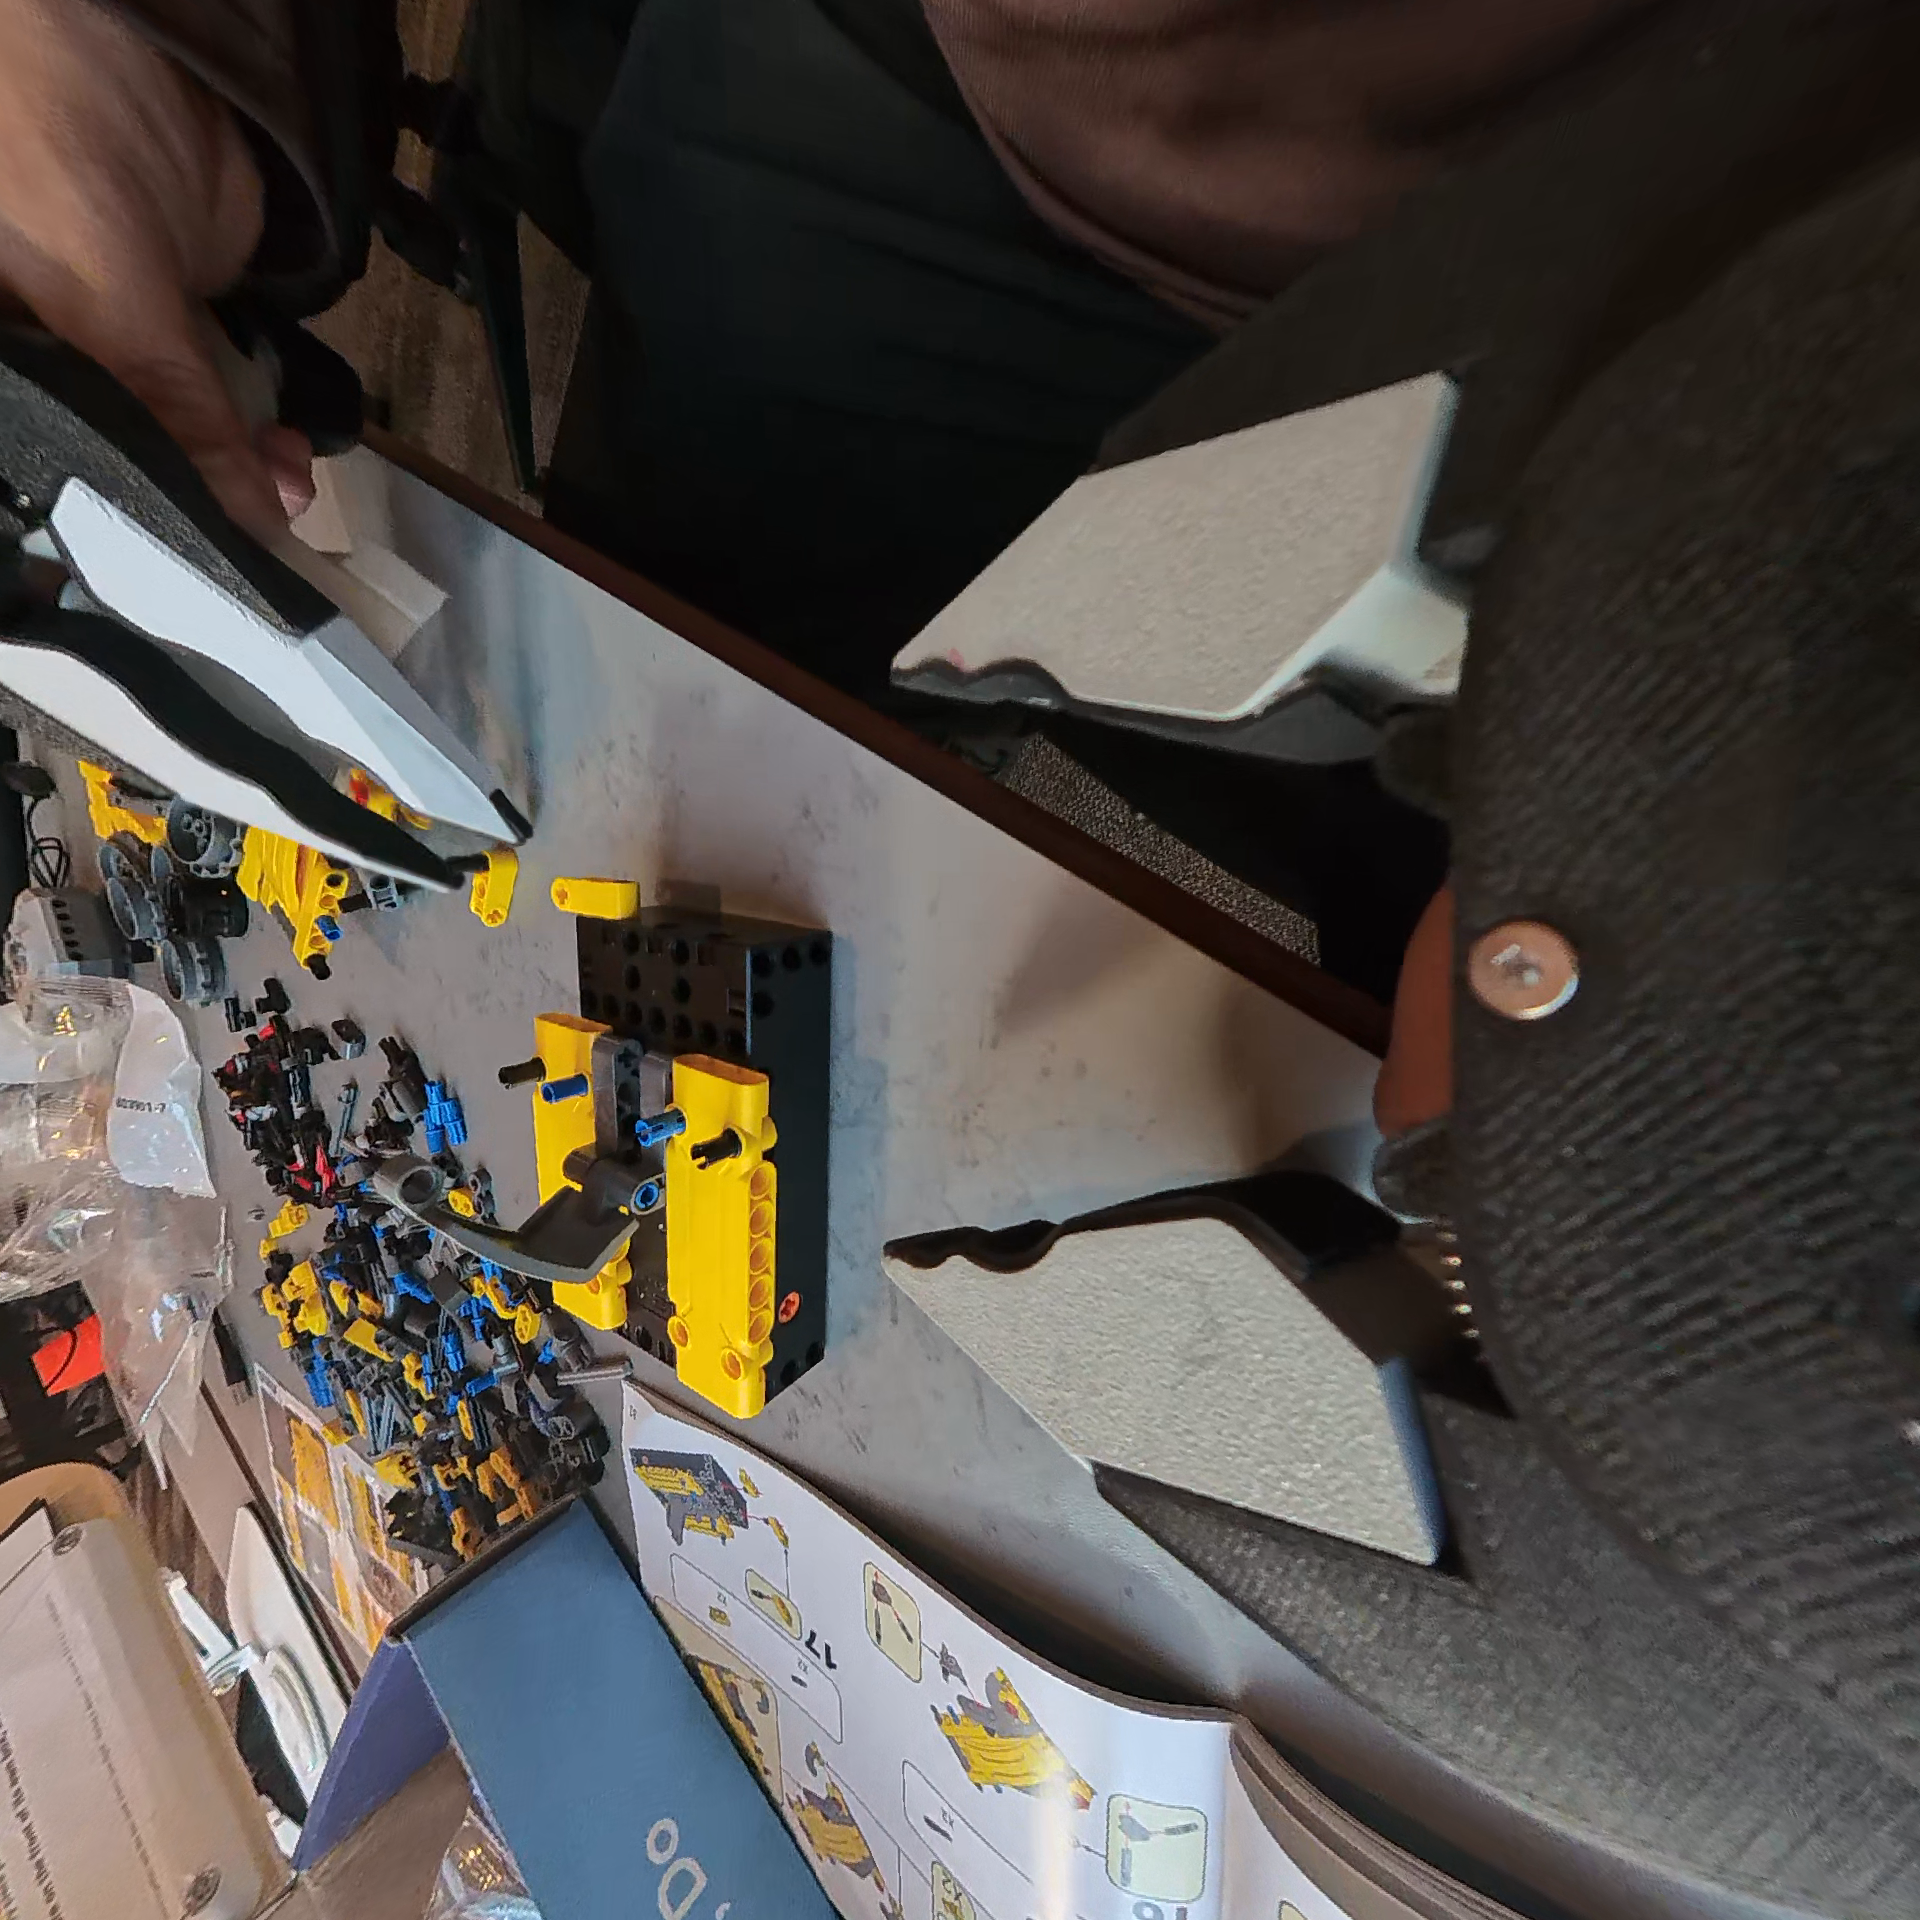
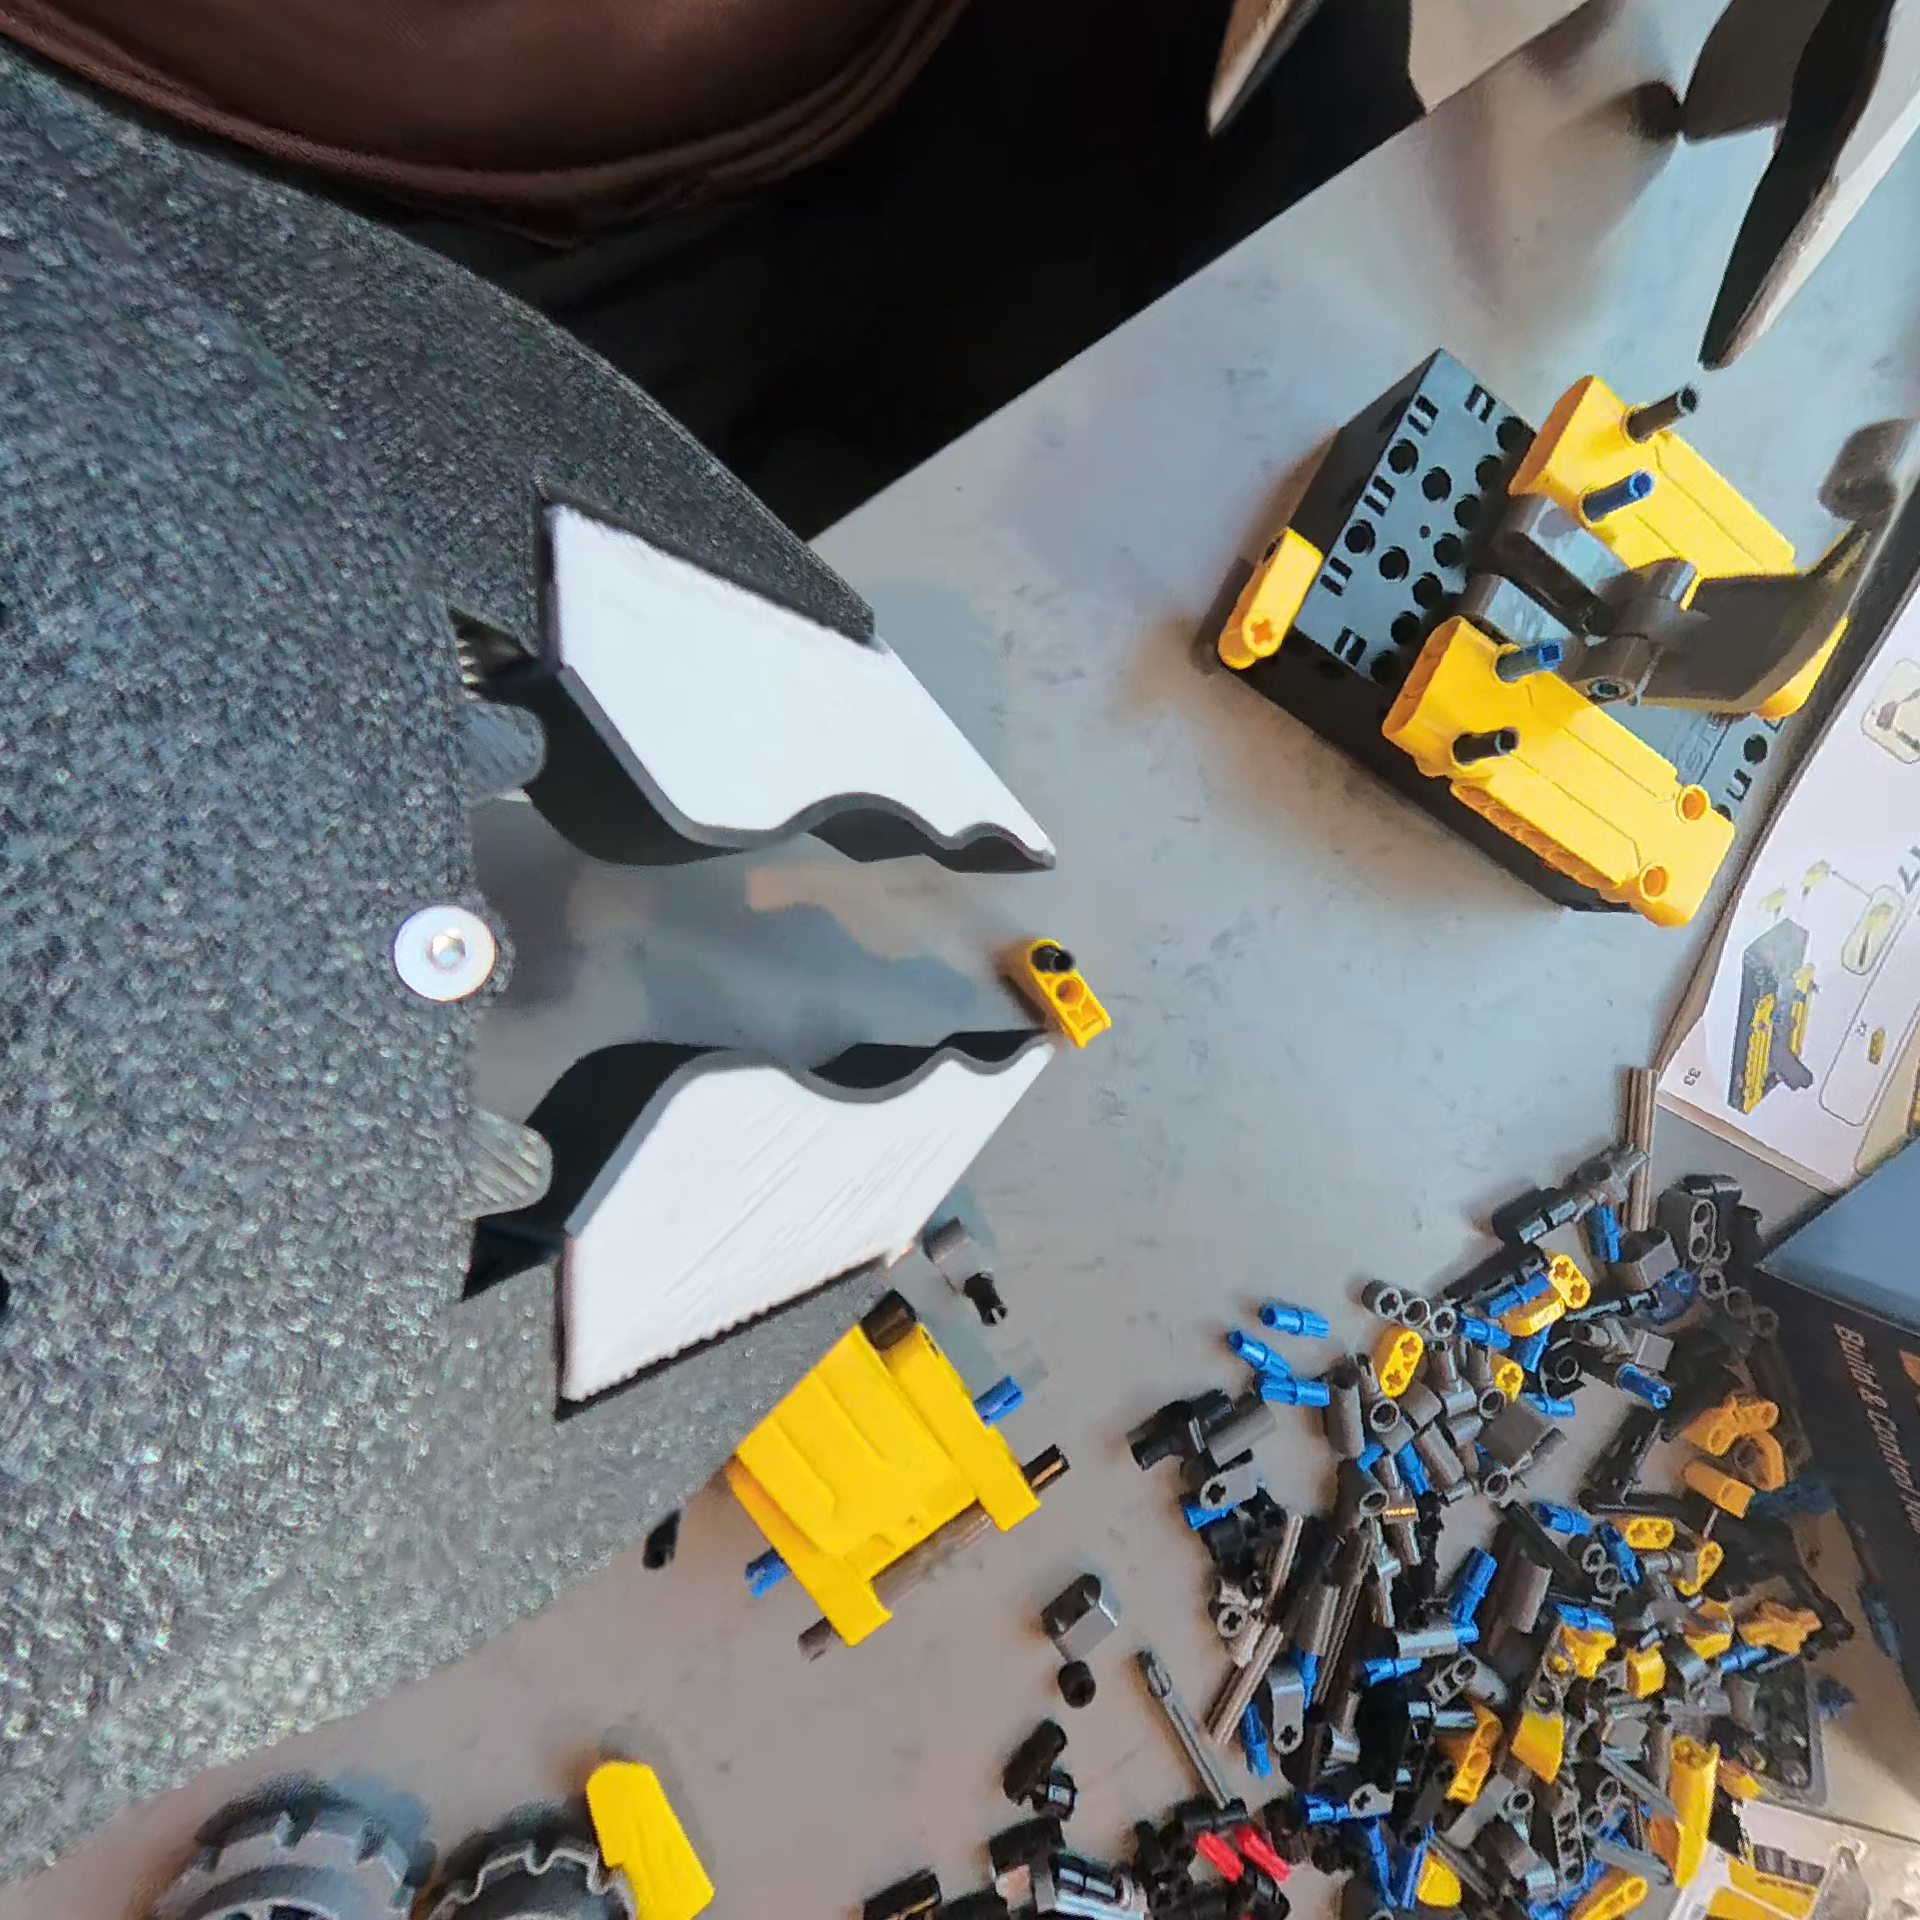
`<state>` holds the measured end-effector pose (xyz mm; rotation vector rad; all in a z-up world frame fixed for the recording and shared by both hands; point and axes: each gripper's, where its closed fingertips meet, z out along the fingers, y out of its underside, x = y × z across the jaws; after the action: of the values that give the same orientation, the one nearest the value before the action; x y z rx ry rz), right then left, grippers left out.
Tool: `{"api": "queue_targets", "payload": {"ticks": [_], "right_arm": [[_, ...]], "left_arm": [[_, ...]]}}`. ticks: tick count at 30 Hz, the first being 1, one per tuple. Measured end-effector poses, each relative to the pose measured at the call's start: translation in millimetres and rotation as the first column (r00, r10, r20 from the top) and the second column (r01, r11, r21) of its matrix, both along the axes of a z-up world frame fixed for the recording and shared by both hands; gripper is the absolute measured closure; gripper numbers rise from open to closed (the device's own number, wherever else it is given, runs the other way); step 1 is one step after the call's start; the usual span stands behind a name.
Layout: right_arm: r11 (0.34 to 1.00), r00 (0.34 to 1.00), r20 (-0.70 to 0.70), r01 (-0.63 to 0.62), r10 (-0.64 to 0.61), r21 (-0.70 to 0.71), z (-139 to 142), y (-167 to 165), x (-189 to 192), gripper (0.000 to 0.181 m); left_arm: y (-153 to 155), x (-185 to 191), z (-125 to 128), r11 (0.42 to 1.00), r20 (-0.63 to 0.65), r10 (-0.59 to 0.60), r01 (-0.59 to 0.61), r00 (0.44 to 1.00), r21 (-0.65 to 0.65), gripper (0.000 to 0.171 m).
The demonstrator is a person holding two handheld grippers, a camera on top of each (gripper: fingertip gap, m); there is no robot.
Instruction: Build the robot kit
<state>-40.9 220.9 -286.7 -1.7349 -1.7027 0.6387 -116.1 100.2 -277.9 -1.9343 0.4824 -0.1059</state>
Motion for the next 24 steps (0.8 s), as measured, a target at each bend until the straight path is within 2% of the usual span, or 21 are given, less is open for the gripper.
{"api": "queue_targets", "payload": {"ticks": [3, 8, 11, 13, 15, 16, 18, 20, 24], "right_arm": [[1.000, 1.000, 0.007, 0.023, -0.023, -0.009, -2.4, 3.2, -5.3, 0.155], [1.000, 1.000, 0.020, 0.016, -0.016, 0.019, -2.5, 2.8, -6.6, 0.177], [1.000, 1.000, 0.024, -0.016, 0.016, 0.026, -0.9, -4.8, -3.0, 0.177], [0.999, 0.999, -0.008, -0.041, 0.041, -0.019, 2.5, -12.9, -2.3, 0.177], [0.991, 0.994, -0.049, -0.097, 0.093, -0.091, 8.5, -26.3, -2.0, 0.177], [0.982, 0.989, -0.072, -0.135, 0.126, -0.134, 12.3, -35.2, -2.3, 0.177], [0.953, 0.980, -0.111, -0.188, 0.166, -0.237, 18.8, -51.6, -3.6, 0.177], [0.900, 0.965, -0.159, -0.254, 0.210, -0.354, 25.9, -70.8, -5.6, 0.177], [0.786, 0.937, -0.186, -0.350, 0.297, -0.510, 31.2, -100.3, -5.2, 0.177]], "left_arm": [[-0.4, 0.1, -0.6, 1.000, -0.010, -0.001, 0.001, 1.000, 0.002, 0.072], [-2.9, 2.8, -1.7, 1.000, -0.026, -0.007, 0.006, 1.000, -0.001, 0.073], [-5.4, 4.3, -1.8, 1.000, -0.031, -0.013, 0.013, 0.999, -0.001, 0.076], [-6.5, 4.0, -1.7, 1.000, -0.038, -0.013, 0.013, 0.999, -0.005, 0.082], [-8.5, 5.6, -1.0, 1.000, -0.046, -0.026, 0.026, 0.999, -0.010, 0.096], [-9.6, 7.1, 0.5, 0.999, -0.057, -0.037, 0.036, 0.998, -0.005, 0.106], [-9.0, 10.2, 6.6, 0.999, -0.105, -0.044, 0.047, 0.994, 0.023, 0.109], [-6.2, 15.4, 14.1, 0.996, -0.204, -0.060, 0.073, 0.977, 0.060, 0.114], [3.2, 33.9, 21.8, 0.982, -0.428, -0.093, 0.154, 0.899, 0.110, 0.119]]}}
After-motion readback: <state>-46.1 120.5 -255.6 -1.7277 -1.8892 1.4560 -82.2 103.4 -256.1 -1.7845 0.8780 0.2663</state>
